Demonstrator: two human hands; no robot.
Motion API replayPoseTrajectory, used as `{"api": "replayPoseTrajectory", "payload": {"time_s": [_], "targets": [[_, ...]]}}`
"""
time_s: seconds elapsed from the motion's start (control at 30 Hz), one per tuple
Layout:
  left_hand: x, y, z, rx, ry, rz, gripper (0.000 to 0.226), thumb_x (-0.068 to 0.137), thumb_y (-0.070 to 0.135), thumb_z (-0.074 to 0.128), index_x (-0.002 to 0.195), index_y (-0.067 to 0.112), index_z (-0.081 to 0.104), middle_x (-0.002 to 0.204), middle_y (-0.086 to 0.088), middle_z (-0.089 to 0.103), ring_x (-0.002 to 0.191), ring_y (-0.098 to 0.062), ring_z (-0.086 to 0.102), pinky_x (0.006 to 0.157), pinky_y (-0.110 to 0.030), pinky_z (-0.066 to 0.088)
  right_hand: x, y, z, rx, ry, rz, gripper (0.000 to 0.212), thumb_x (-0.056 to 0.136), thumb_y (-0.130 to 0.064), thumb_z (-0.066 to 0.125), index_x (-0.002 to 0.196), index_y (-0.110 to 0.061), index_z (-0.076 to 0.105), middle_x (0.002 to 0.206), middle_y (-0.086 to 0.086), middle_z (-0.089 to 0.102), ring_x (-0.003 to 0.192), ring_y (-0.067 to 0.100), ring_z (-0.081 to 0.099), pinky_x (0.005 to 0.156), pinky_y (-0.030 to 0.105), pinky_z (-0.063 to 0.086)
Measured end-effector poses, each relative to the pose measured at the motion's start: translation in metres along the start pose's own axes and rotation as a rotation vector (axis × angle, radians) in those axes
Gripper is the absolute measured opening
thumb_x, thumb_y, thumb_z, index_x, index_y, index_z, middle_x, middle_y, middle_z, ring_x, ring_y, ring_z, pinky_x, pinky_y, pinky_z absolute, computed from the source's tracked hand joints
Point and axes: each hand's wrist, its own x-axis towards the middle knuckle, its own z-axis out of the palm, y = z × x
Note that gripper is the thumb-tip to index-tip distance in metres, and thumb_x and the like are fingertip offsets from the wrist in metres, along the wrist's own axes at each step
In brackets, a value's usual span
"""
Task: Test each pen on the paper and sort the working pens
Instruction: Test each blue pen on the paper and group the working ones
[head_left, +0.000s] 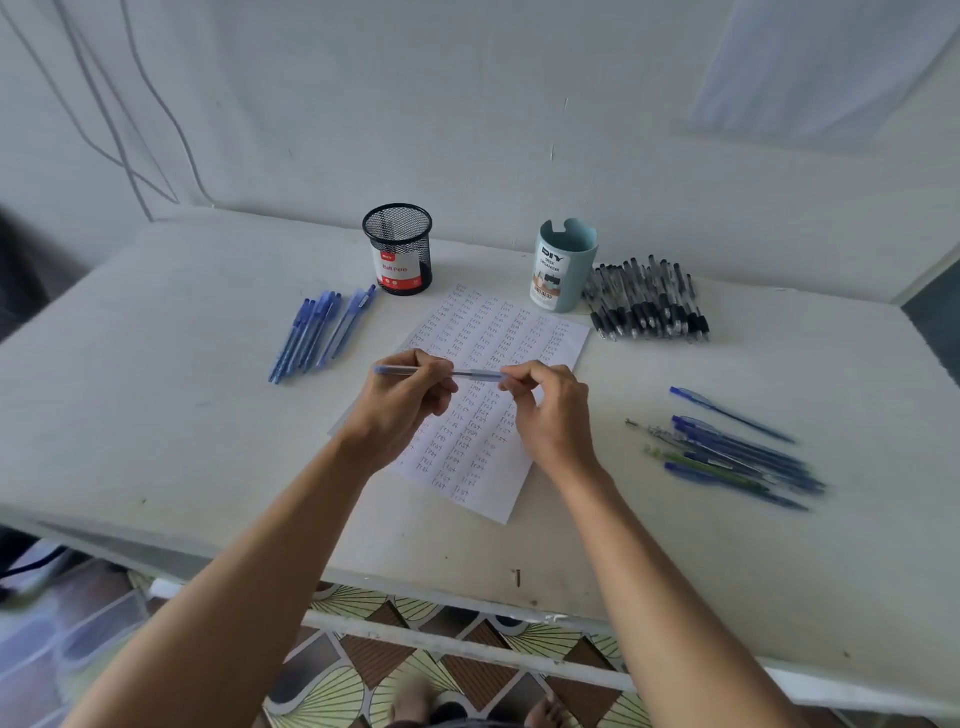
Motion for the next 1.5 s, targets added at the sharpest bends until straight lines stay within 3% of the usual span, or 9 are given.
{"api": "replayPoseTrajectory", "payload": {"time_s": [0.2, 0.3, 0.47, 0.6, 0.7, 0.8, 1.03, 1.2, 1.5], "targets": [[0.001, -0.002, -0.016, 0.063, -0.003, -0.012, 0.011, 0.098, 0.0, 0.057, 0.088, -0.004, 0.062, 0.07, -0.014, 0.064, 0.058, -0.02, 0.058, 0.058, -0.029, 0.051, 0.004, -0.003, 0.015, -0.054, -0.046, -0.013, 0.01, 0.094, -0.019, 0.067, 0.102, -0.02, 0.073, 0.09, -0.008, 0.074, 0.091, 0.019, 0.062, 0.089, 0.048, 0.046], [0.002, -0.003, -0.028, 0.122, 0.024, 0.016, 0.006, 0.097, 0.004, 0.061, 0.098, -0.002, 0.06, 0.069, -0.011, 0.059, 0.058, -0.018, 0.053, 0.057, -0.029, 0.045, 0.005, -0.005, 0.017, -0.146, -0.17, 0.011, 0.035, 0.097, -0.027, 0.063, 0.131, -0.021, 0.061, 0.115, -0.006, 0.071, 0.109, 0.023, 0.06, 0.098, 0.042, 0.04], [0.016, 0.007, -0.059, 0.204, 0.454, 0.26, 0.005, 0.095, 0.008, 0.064, 0.095, 0.004, 0.068, 0.078, -0.01, 0.07, 0.069, -0.019, 0.069, 0.068, -0.03, 0.059, 0.0, -0.004, 0.018, -0.46, -0.351, 0.025, 0.058, 0.099, -0.042, 0.047, 0.152, -0.024, 0.036, 0.158, 0.0, 0.036, 0.147, 0.022, 0.027, 0.116, 0.043, 0.019], [0.032, 0.012, -0.098, 0.472, 0.785, 0.289, 0.017, 0.093, 0.02, 0.058, 0.103, 0.017, 0.07, 0.089, -0.005, 0.074, 0.083, -0.016, 0.071, 0.083, -0.03, 0.056, 0.0, -0.003, 0.019, -0.534, -0.445, 0.018, 0.065, 0.097, -0.053, 0.028, 0.156, -0.026, 0.027, 0.166, 0.0, 0.018, 0.153, 0.021, 0.009, 0.122, 0.046, 0.004], [0.038, 0.011, -0.123, 0.738, 0.909, 0.265, 0.027, 0.095, 0.022, 0.053, 0.117, 0.014, 0.066, 0.11, -0.009, 0.072, 0.101, -0.028, 0.064, 0.091, -0.033, 0.044, 0.0, -0.003, 0.021, -0.573, -0.502, 0.027, 0.064, 0.101, -0.055, 0.024, 0.159, -0.027, 0.016, 0.167, -0.001, 0.006, 0.154, 0.02, -0.001, 0.123, 0.047, -0.003], [0.042, 0.002, -0.14, 0.824, 0.874, 0.216, 0.029, 0.096, 0.018, 0.054, 0.12, 0.009, 0.066, 0.112, -0.018, 0.068, 0.11, -0.037, 0.059, 0.096, -0.036, 0.04, 0.001, -0.004, 0.022, -0.592, -0.495, 0.021, 0.073, 0.093, -0.059, 0.015, 0.158, -0.027, 0.016, 0.167, 0.0, 0.006, 0.154, 0.021, 0.0, 0.123, 0.047, -0.002], [0.037, 0.004, -0.134, 0.852, 0.807, 0.135, 0.038, 0.091, 0.012, 0.053, 0.126, 0.012, 0.068, 0.123, -0.016, 0.065, 0.12, -0.034, 0.053, 0.11, -0.037, 0.034, 0.001, -0.003, 0.022, -0.581, -0.466, 0.014, 0.075, 0.09, -0.059, 0.019, 0.157, -0.026, 0.023, 0.166, 0.001, 0.013, 0.153, 0.022, 0.005, 0.122, 0.047, 0.001], [0.034, 0.006, -0.136, 0.91, 0.757, 0.113, 0.043, 0.089, 0.008, 0.052, 0.128, 0.012, 0.068, 0.126, -0.017, 0.063, 0.118, -0.035, 0.055, 0.109, -0.038, 0.036, 0.0, -0.003, 0.022, -0.576, -0.461, 0.009, 0.071, 0.093, -0.059, 0.023, 0.156, -0.026, 0.024, 0.166, 0.001, 0.015, 0.153, 0.022, 0.006, 0.122, 0.048, 0.002], [0.031, 0.002, -0.127, 1.184, 0.637, -0.013, 0.047, 0.096, 0.019, 0.043, 0.142, 0.019, 0.052, 0.15, -0.009, 0.046, 0.136, -0.031, 0.034, 0.112, -0.045, 0.022, 0.0, -0.003, 0.022, -0.572, -0.447, 0.008, 0.073, 0.09, -0.059, 0.023, 0.155, -0.025, 0.028, 0.166, 0.002, 0.018, 0.153, 0.024, 0.01, 0.121, 0.048, 0.004]]}}
